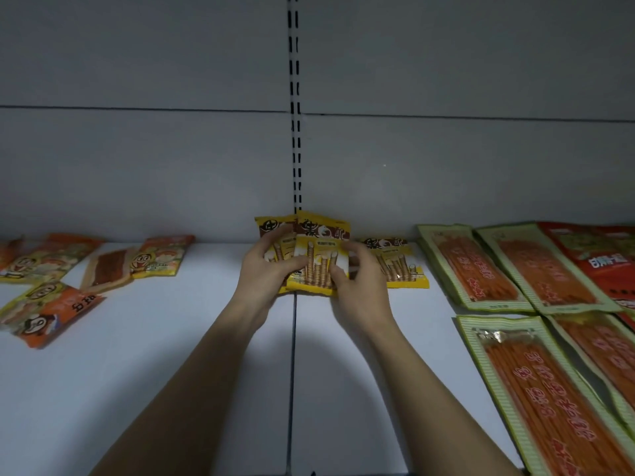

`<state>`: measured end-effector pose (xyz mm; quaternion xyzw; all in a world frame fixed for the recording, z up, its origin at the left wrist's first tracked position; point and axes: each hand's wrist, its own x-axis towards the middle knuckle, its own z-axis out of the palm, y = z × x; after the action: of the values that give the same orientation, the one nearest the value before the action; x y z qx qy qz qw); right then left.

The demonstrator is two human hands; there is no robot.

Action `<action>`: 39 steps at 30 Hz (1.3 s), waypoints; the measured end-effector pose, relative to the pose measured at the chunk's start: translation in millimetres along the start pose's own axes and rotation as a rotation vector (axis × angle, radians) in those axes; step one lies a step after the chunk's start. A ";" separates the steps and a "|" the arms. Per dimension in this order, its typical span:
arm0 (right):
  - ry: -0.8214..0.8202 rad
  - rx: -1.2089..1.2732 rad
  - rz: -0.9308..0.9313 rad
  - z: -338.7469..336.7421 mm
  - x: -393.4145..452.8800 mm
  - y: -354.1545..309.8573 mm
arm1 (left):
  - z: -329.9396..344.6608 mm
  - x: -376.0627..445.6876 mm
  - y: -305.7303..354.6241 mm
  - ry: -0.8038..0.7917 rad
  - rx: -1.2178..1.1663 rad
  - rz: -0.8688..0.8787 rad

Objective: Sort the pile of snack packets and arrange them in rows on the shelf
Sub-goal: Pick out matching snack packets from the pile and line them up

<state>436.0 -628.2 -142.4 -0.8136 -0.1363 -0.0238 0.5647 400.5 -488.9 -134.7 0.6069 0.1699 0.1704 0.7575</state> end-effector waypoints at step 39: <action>-0.235 -0.041 0.130 -90.2 2.0 -34.2 | 37.7 -51.6 17.2 -0.102 0.088 0.004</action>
<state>439.9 -700.1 -78.2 -0.8293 -0.1481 0.1053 0.5285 371.5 -541.8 -107.4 0.6477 0.1375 0.1331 0.7374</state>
